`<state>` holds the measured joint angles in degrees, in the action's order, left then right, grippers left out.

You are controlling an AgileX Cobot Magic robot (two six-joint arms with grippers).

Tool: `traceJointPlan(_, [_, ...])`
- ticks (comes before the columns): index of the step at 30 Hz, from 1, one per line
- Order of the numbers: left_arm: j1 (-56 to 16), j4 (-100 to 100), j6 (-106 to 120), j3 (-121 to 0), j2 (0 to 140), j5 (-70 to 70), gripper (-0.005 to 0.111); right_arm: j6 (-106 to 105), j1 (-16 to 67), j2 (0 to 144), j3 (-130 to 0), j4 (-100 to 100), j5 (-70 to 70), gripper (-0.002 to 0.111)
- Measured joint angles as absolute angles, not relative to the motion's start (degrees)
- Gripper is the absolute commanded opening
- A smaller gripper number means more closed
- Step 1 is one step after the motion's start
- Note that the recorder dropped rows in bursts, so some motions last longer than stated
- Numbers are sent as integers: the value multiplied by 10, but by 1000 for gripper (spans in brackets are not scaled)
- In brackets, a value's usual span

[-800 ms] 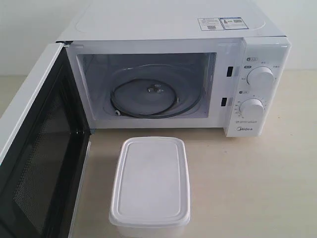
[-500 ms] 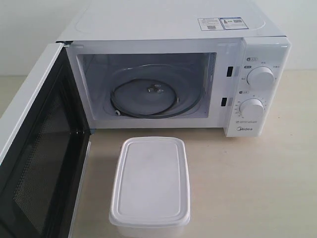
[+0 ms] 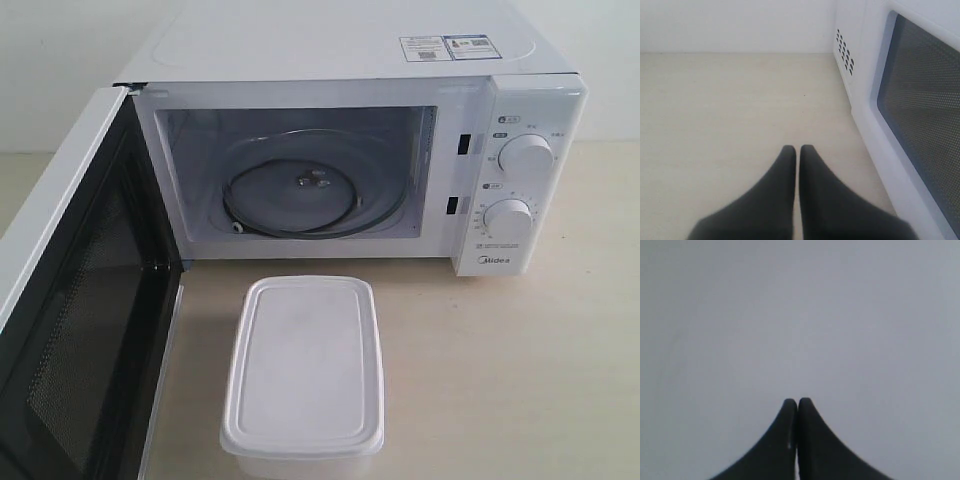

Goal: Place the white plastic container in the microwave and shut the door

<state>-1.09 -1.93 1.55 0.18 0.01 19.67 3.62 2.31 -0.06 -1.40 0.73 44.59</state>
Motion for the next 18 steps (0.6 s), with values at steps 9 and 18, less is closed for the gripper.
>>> traceJointPlan(9, [-11, -19, 16, 2, 0, 197, 4, 61, 23, 71, -250, 26, -7, 0])
traceJointPlan(18, [-11, -19, 16, 2, 0, 197, 4, 61, 23, 266, -299, 49, -304, 0])
